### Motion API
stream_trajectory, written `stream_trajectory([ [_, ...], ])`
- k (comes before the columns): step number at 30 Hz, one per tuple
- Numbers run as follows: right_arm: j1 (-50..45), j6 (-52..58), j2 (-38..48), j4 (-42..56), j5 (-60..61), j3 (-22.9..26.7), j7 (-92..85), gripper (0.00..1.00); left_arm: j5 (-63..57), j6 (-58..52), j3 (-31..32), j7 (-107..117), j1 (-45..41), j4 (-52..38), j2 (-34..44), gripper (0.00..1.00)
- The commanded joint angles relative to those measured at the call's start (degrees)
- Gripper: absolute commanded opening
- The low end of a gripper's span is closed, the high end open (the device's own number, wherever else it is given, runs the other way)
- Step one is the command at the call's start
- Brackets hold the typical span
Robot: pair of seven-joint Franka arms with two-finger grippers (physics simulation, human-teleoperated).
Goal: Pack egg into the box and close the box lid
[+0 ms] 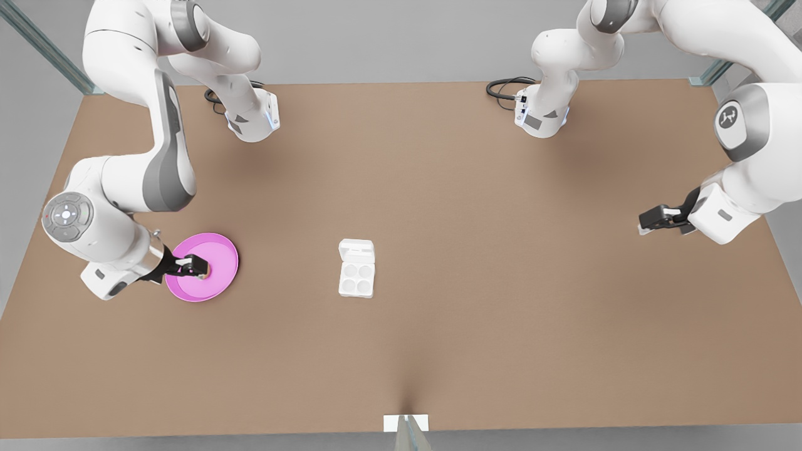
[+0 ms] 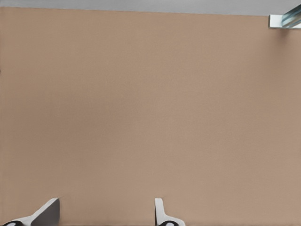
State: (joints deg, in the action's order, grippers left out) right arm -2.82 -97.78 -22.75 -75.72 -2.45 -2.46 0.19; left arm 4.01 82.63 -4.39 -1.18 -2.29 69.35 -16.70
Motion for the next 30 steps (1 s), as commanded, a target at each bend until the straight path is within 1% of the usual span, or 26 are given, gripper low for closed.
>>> stream_trajectory([
  [1,0.00,-0.13,-0.36,-0.12,-0.09,0.00,-0.02,1.00,-1.02,-0.02,0.00,0.04,0.09,0.00,0.01,1.00],
  [2,1.15,-3.99,-0.63,-3.98,-0.27,0.09,-0.10,1.00,-1.02,-0.11,0.00,0.04,0.01,0.00,0.01,1.00],
  [3,1.85,-7.94,1.38,-10.73,-0.97,0.09,-0.19,1.00,-1.02,-0.11,0.00,0.04,0.01,0.00,0.01,1.00],
  [4,3.61,-13.57,4.64,-20.68,-1.06,0.09,-0.81,1.00,-1.02,-0.63,0.00,-0.05,0.01,0.00,-0.17,1.00],
  [5,5.01,-16.03,4.99,-24.29,-1.59,0.09,-1.25,1.00,-1.11,-0.81,-0.09,-0.05,-0.08,-0.09,-0.35,1.00],
  [7,5.54,-25.44,8.51,-35.98,-1.68,0.09,-3.36,1.00,-1.11,-0.72,0.00,-0.14,-0.25,-0.09,-0.79,1.00],
  [8,5.80,-26.93,8.69,-38.09,-1.68,0.09,-3.44,1.00,-1.11,-0.81,0.00,-0.22,-0.26,0.00,-0.96,1.00],
  [10,5.72,-36.25,7.98,-44.42,-2.29,0.09,-3.53,1.00,-1.28,-0.90,-0.09,-0.22,-0.34,-0.18,-1.93,1.00],
  [12,7.56,-38.62,5.53,-45.13,-2.99,0.09,-4.76,1.00,-1.28,-0.98,-0.09,-0.22,-0.34,-0.09,-2.19,1.00],
  [13,7.91,-38.89,3.50,-44.95,-5.37,0.09,-4.76,1.00,-1.28,-0.98,-0.09,-0.22,-0.34,-0.09,-2.28,1.00],
  [19,10.11,-43.72,-1.86,-44.95,-5.63,0.09,-7.93,1.00,-1.28,-3.18,0.00,-0.22,-0.61,-0.09,-2.37,1.00],
  [30,11.60,-44.95,-4.58,-44.16,-5.72,0.09,-9.86,1.00,-1.28,-3.71,0.00,-0.31,-0.61,0.09,-2.90,1.00],
])
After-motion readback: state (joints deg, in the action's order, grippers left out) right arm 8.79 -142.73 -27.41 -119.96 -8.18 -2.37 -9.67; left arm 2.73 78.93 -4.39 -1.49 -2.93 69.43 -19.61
